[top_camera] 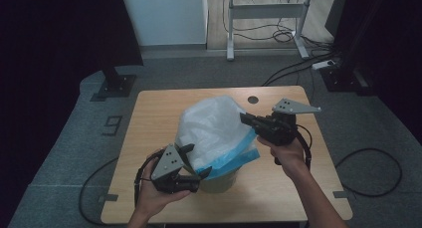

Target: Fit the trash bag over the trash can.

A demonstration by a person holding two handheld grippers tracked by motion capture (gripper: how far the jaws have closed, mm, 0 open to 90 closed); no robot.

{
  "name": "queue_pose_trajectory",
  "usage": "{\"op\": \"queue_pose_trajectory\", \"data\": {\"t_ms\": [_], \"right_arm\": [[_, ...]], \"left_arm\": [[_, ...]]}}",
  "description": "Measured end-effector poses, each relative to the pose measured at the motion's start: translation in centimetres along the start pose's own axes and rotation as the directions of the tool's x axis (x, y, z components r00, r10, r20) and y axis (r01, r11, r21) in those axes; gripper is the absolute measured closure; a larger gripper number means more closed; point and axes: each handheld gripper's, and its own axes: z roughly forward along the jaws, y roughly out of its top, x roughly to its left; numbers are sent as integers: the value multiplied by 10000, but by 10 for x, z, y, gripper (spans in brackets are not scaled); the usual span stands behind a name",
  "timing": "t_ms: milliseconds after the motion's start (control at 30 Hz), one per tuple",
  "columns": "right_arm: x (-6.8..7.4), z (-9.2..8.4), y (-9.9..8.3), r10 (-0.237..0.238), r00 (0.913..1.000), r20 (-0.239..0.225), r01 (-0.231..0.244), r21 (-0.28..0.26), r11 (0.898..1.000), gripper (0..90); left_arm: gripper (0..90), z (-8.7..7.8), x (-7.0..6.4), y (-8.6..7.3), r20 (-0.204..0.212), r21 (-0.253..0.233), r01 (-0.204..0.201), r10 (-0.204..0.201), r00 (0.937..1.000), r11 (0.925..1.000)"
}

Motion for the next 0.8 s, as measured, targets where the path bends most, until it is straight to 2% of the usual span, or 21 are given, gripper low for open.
{"op": "queue_pose_trajectory", "data": {"t_ms": [233, 267, 367, 400, 467, 500, 667, 800], "right_arm": [[-1, -1, 1, 129, 9999, -99, -130, -56, 9999, 893], [-1, -1, 1, 129, 9999, -99, -130, -56, 9999, 893], [-1, 0, 1, 131, 9998, -127, -132, -55, 9999, 892], [-1, 0, 1, 131, 9998, -127, -132, -55, 9999, 892], [-2, -1, 1, 145, 9998, -145, -146, -68, 9999, 893], [-2, -1, 2, 148, 9997, -175, -149, -69, 9999, 893], [-1, 0, 2, 140, 9998, -173, -141, -54, 9999, 893], [-1, 1, 2, 134, 9997, -204, -135, -11, 9999, 893]], "left_arm": [[461, 3, 6, -3, 272, 86, 174, -176, 9995, 9998], [461, 3, 6, -3, 308, 86, 190, -192, 9993, 9998], [581, 3, 9, -4, 377, 73, 236, -238, 9990, 9997], [581, 3, 10, -5, 456, 81, 282, -285, 9986, 9996], [646, 3, 12, -6, 510, 99, 436, -441, 9977, 9990], [713, 4, 14, -6, 595, 100, 515, -520, 9969, 9986], [800, 6, 20, -9, 1077, 252, 651, -674, 9919, 9976], [897, 6, 23, -10, 1199, 133, 726, -737, 9900, 9973]]}}
